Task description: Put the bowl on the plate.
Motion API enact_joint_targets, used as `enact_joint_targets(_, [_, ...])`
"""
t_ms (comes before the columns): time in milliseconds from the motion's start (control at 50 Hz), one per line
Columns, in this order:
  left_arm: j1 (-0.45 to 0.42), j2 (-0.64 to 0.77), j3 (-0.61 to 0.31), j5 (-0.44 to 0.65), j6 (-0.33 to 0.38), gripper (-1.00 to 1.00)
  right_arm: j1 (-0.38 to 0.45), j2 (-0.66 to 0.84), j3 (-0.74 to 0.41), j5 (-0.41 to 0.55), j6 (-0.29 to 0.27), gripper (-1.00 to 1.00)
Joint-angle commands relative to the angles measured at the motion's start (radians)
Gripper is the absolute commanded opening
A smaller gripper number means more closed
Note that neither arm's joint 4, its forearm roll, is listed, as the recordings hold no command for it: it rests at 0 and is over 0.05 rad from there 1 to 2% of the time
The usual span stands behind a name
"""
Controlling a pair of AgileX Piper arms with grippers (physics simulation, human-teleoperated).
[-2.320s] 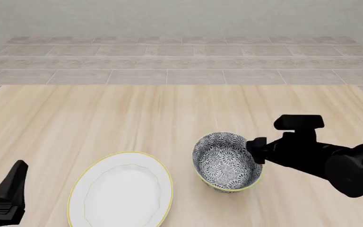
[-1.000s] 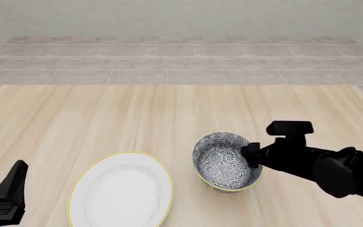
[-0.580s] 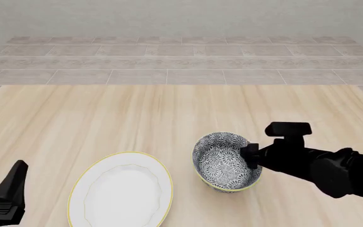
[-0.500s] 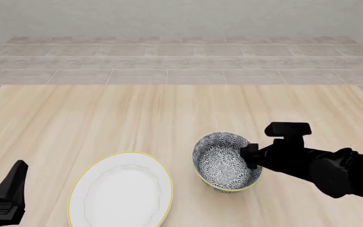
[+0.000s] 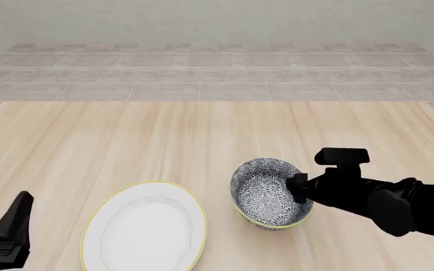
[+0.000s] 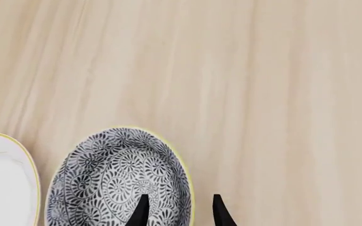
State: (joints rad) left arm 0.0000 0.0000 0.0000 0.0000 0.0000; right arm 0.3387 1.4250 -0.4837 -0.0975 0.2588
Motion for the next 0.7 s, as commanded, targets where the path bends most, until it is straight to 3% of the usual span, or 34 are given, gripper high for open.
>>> enact_joint_targets(20, [0.000,0.000,0.000,0.000,0.000,1.00,-0.001,0.007,0.002,-0.007,-0.002,1.00])
enact_joint_targets(700, [0.000,0.000,0.000,0.000,0.000,1.00,-0.001,0.041,0.006,-0.035,0.003,1.00])
